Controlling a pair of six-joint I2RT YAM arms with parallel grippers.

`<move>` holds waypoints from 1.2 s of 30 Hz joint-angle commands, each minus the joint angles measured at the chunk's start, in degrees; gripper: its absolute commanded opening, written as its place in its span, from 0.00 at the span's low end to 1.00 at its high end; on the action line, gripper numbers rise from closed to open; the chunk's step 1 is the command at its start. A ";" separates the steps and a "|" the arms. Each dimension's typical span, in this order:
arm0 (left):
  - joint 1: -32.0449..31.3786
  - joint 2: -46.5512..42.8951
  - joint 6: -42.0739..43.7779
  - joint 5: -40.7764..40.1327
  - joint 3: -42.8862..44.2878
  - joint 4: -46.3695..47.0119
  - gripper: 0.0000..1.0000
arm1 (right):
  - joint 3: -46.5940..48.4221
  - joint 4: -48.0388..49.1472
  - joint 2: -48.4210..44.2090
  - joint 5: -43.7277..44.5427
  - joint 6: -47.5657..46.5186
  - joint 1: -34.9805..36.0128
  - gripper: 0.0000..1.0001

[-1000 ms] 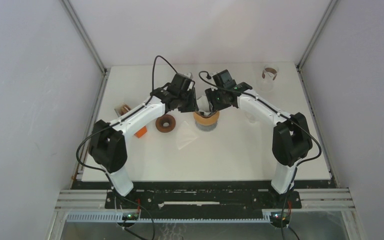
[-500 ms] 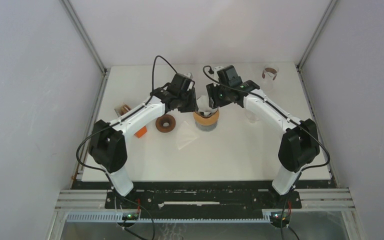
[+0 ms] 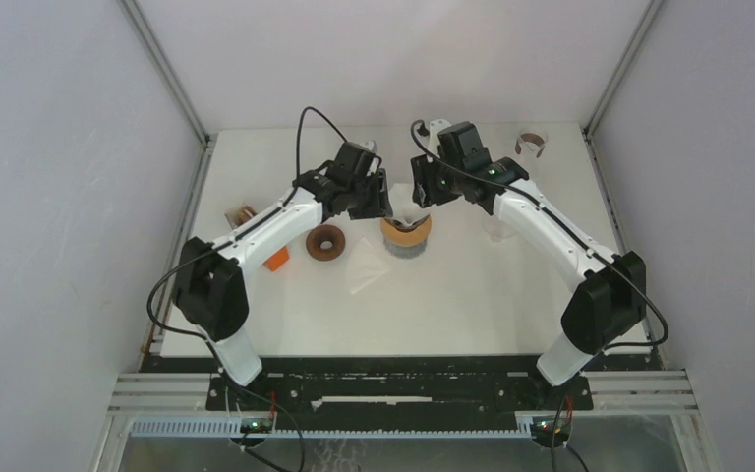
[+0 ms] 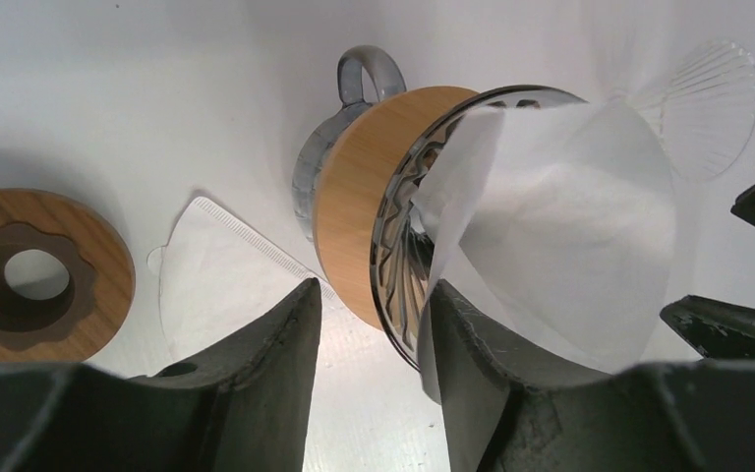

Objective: Place the coffee filter in the dripper
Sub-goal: Place the coffee filter in the coffee dripper.

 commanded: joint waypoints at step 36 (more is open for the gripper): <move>0.30 -3.05 1.67 0.98 1.14 -0.81 0.50 | 2.71 0.82 8.50 8.40 -0.89 1.80 0.56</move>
